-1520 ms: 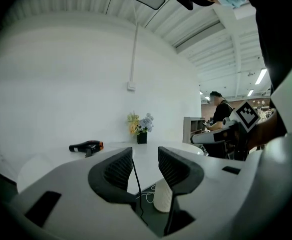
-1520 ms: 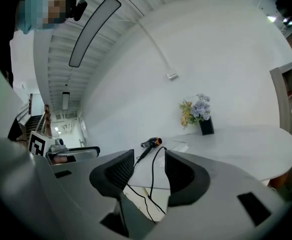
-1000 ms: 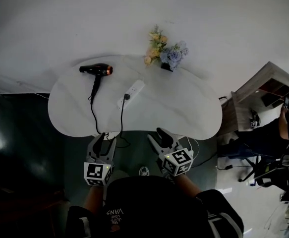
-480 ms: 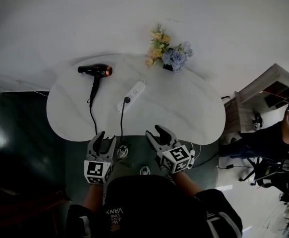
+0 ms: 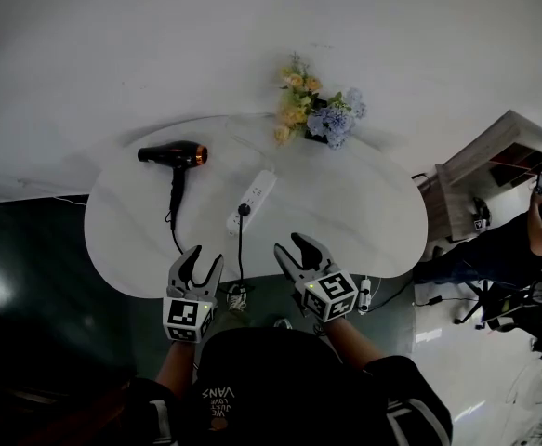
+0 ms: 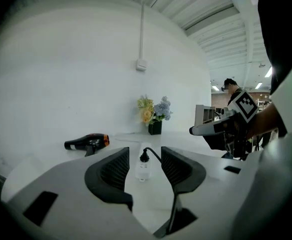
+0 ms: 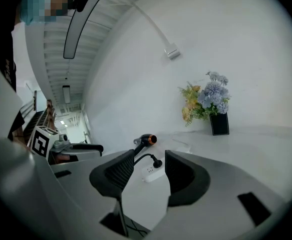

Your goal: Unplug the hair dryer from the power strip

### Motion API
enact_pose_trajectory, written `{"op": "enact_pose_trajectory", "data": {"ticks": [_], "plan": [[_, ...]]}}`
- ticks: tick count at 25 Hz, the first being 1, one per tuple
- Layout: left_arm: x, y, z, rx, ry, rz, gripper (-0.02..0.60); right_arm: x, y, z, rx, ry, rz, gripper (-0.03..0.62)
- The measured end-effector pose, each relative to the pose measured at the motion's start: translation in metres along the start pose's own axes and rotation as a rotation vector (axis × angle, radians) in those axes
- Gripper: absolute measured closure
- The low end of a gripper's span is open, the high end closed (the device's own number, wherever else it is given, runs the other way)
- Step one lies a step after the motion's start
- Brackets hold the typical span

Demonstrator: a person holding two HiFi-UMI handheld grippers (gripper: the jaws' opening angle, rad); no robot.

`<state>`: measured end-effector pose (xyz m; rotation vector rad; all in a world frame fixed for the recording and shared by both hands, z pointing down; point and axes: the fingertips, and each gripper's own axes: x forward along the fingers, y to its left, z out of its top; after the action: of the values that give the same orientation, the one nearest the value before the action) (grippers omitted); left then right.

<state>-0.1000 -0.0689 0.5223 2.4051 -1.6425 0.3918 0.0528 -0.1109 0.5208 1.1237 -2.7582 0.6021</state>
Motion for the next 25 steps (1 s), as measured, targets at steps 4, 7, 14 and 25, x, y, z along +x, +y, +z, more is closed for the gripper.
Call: {"op": "enact_pose_trajectory", "data": {"ticks": [4, 7, 14, 25], "plan": [[0.021, 0.017, -0.002, 0.006, 0.028, -0.054, 0.377, 0.026, 0.0, 0.0, -0.022, 0.03, -0.021, 0.418], [0.036, 0.025, -0.007, 0.01, 0.059, -0.088, 0.374, 0.041, -0.004, -0.002, -0.031, 0.044, -0.038, 0.418], [0.062, 0.038, -0.007, 0.011, 0.063, -0.143, 0.374, 0.069, -0.012, -0.004, -0.015, 0.048, -0.069, 0.418], [0.076, 0.052, -0.007, 0.035, 0.07, -0.165, 0.374, 0.084, -0.016, -0.005, 0.001, 0.049, -0.093, 0.418]]}}
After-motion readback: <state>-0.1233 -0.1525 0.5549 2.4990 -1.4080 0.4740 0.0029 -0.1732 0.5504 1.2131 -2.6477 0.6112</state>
